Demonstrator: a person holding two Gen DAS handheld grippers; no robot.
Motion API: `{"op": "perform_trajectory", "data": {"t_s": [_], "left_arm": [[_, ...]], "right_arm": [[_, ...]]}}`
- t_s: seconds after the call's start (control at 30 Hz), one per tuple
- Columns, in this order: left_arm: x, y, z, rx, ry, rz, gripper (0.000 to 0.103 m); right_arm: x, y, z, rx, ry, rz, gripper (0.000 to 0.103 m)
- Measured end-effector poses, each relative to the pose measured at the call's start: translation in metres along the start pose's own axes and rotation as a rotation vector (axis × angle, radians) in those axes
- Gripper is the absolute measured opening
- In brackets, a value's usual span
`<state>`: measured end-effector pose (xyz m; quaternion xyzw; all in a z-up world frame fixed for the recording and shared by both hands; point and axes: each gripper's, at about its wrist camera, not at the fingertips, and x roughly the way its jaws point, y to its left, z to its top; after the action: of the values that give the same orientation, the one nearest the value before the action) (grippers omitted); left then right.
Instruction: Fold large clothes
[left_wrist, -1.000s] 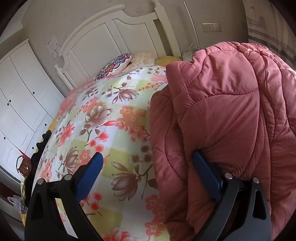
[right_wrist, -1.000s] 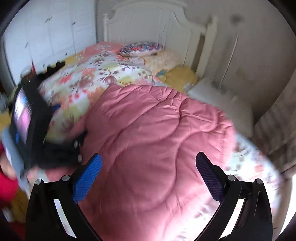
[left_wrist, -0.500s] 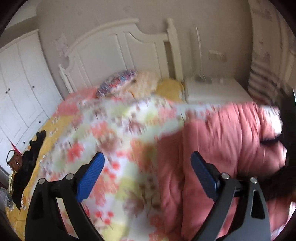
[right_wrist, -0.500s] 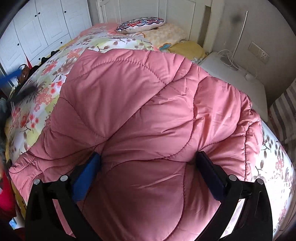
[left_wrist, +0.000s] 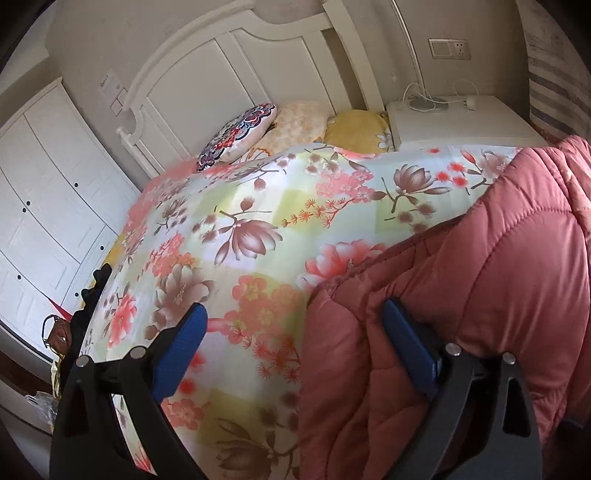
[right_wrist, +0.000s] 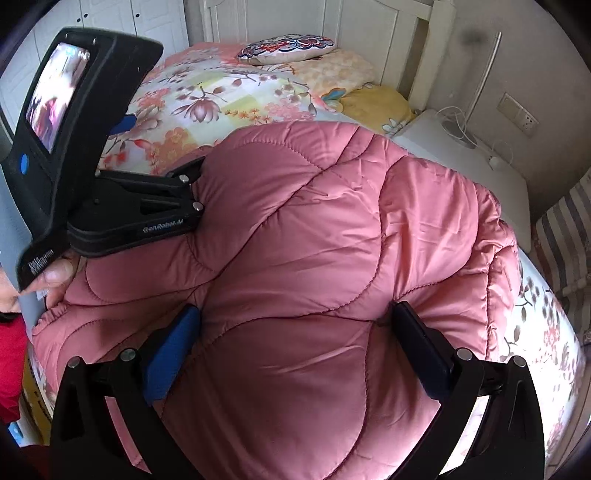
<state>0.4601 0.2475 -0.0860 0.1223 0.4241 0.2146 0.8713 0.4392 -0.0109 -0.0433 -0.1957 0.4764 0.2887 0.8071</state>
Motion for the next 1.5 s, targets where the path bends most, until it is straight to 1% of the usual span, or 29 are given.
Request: {"op": "perform_trajectory", "data": {"t_s": [0.07, 0.17, 0.23, 0.33, 0.43, 0.5, 0.57, 0.6, 0.7, 0.77, 0.83, 0.87, 0.9, 0.93, 0.97, 1.0, 1.03, 1.07, 1.17, 1.27, 1.37, 1.4, 1.5], "left_arm": [[0.002, 0.001, -0.001, -0.011, 0.007, -0.019, 0.096], [0.005, 0.007, -0.002, -0.038, 0.02, -0.055, 0.096], [0.008, 0.008, -0.003, -0.051, 0.026, -0.072, 0.095], [0.007, 0.009, -0.004, -0.058, 0.022, -0.075, 0.095], [0.009, 0.011, -0.005, -0.076, 0.023, -0.095, 0.095], [0.009, 0.012, -0.006, -0.083, 0.024, -0.104, 0.095], [0.009, 0.011, -0.006, -0.082, 0.021, -0.104, 0.095], [0.008, 0.011, -0.006, -0.081, 0.02, -0.103, 0.095], [0.009, 0.011, -0.006, -0.081, 0.02, -0.107, 0.095], [0.009, 0.011, -0.006, -0.083, 0.016, -0.112, 0.095], [0.01, 0.012, -0.006, -0.086, 0.014, -0.117, 0.095], [0.01, 0.012, -0.006, -0.089, 0.013, -0.121, 0.095], [0.011, 0.012, -0.006, -0.091, 0.012, -0.123, 0.095], [0.011, 0.012, -0.006, -0.095, 0.011, -0.123, 0.095], [0.012, 0.012, -0.007, -0.099, 0.011, -0.125, 0.095], [0.012, 0.012, -0.007, -0.104, 0.011, -0.131, 0.095], [0.012, 0.012, -0.007, -0.111, 0.01, -0.136, 0.095], [0.011, 0.01, -0.008, -0.112, 0.003, -0.141, 0.095], [0.008, 0.004, -0.008, -0.117, -0.001, -0.155, 0.095], [0.002, -0.008, -0.007, -0.12, 0.002, -0.184, 0.095], [-0.01, -0.029, -0.005, -0.109, -0.007, -0.194, 0.095], [-0.013, -0.037, -0.004, -0.107, -0.009, -0.203, 0.095], [-0.027, -0.067, 0.0, -0.104, -0.016, -0.242, 0.095]], "right_arm": [[-0.014, -0.001, -0.003, 0.015, -0.045, -0.002, 0.098], [-0.049, -0.011, -0.023, 0.083, -0.136, 0.035, 0.098], [-0.071, -0.022, -0.047, 0.169, -0.167, 0.042, 0.099], [-0.093, -0.027, -0.087, 0.256, -0.198, 0.026, 0.099], [-0.102, -0.034, -0.122, 0.337, -0.211, 0.067, 0.099], [-0.101, -0.047, -0.147, 0.45, -0.203, 0.136, 0.099], [-0.091, -0.062, -0.163, 0.564, -0.19, 0.27, 0.099], [-0.085, -0.065, -0.166, 0.592, -0.176, 0.314, 0.099], [-0.062, -0.066, -0.161, 0.623, -0.135, 0.42, 0.099], [-0.047, -0.068, -0.156, 0.651, -0.103, 0.466, 0.099], [-0.034, -0.067, -0.154, 0.687, -0.093, 0.531, 0.099], [-0.029, -0.066, -0.151, 0.7, -0.092, 0.541, 0.099], [-0.028, -0.064, -0.148, 0.694, -0.101, 0.529, 0.099], [-0.03, -0.062, -0.145, 0.682, -0.113, 0.516, 0.096], [-0.034, -0.059, -0.143, 0.661, -0.132, 0.492, 0.088], [-0.038, -0.055, -0.141, 0.641, -0.145, 0.467, 0.085], [-0.042, -0.054, -0.14, 0.626, -0.157, 0.453, 0.079], [-0.047, -0.053, -0.141, 0.614, -0.171, 0.447, 0.076], [-0.053, -0.054, -0.144, 0.607, -0.187, 0.43, 0.073], [-0.059, -0.061, -0.152, 0.614, -0.196, 0.418, 0.073], [-0.069, -0.071, -0.165, 0.635, -0.207, 0.391, 0.072], [-0.07, -0.072, -0.166, 0.642, -0.21, 0.382, 0.072], [-0.08, -0.088, -0.184, 0.68, -0.223, 0.357, 0.072]]}}
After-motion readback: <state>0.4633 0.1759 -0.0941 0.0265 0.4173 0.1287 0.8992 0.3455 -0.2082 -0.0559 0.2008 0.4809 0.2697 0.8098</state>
